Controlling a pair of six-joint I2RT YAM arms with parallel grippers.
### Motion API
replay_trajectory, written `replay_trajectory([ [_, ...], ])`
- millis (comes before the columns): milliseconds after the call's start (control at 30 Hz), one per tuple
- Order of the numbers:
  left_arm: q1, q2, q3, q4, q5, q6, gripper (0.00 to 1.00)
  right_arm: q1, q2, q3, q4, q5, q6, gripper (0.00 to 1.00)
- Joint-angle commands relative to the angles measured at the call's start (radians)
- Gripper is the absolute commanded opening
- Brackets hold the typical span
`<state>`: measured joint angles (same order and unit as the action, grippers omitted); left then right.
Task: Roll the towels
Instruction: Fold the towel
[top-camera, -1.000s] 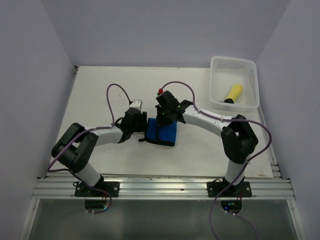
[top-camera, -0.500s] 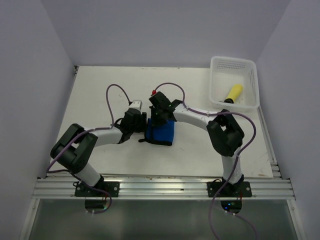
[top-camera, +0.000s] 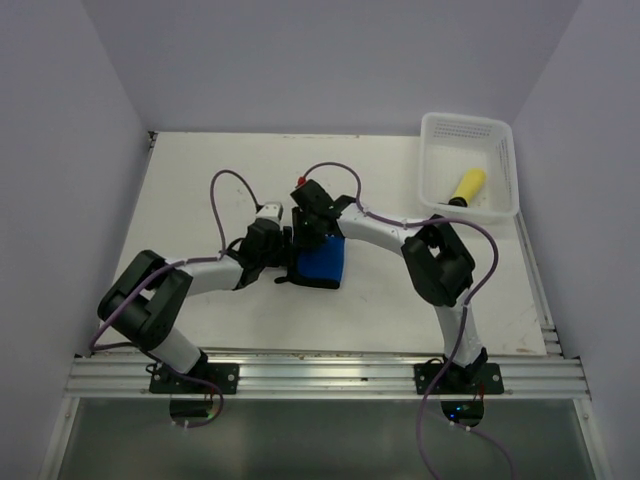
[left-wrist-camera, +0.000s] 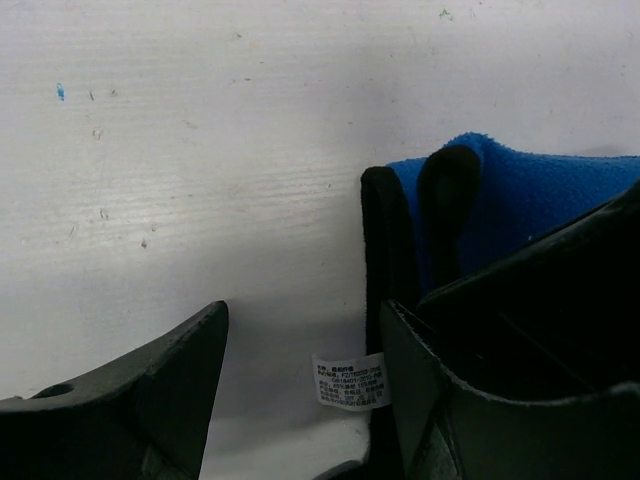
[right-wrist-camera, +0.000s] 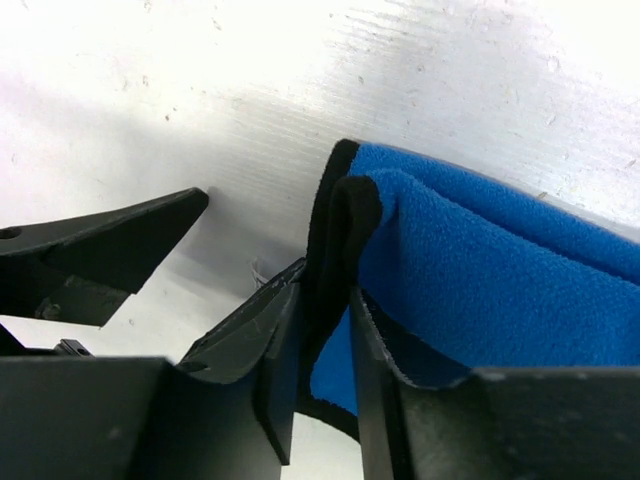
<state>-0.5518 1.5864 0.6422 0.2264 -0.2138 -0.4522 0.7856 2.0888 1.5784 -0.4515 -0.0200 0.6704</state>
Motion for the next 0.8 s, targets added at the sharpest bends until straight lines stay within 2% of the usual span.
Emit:
replay_trajectory([
  [0, 0.004, -0.049, -0.018, -0.008, -0.027, 0.014, 0.67, -0.002, -0.019, 0.057, -0.012, 0.011, -0.003, 0.31],
  [200, 0.027, -0.137, 0.008, -0.105, -0.019, 0.0, 0.71, -0.029, -0.078, 0.068, -0.042, 0.018, -0.022, 0.41],
  [367, 0.036, -0.218, 0.02, -0.17, -0.064, -0.002, 0.72, -0.088, -0.144, 0.052, -0.055, 0.018, -0.034, 0.43],
  [467, 0.039, -0.27, 0.022, -0.205, -0.064, -0.006, 0.72, -0.127, -0.213, -0.001, -0.038, 0.018, -0.035, 0.34],
  [567, 0.038, -0.336, 0.01, -0.173, 0.036, 0.017, 0.7, -0.157, -0.274, -0.072, -0.023, 0.038, -0.049, 0.16],
  [600, 0.036, -0.351, 0.002, -0.126, 0.062, 0.017, 0.7, -0.161, -0.285, -0.102, -0.019, 0.041, -0.052, 0.07],
  [667, 0.029, -0.368, 0.0, -0.084, 0.144, 0.033, 0.71, -0.166, -0.308, -0.133, -0.018, 0.045, -0.058, 0.04],
  [767, -0.011, -0.33, 0.048, -0.071, 0.145, 0.058, 0.71, -0.171, -0.323, -0.19, 0.0, 0.045, -0.061, 0.0],
])
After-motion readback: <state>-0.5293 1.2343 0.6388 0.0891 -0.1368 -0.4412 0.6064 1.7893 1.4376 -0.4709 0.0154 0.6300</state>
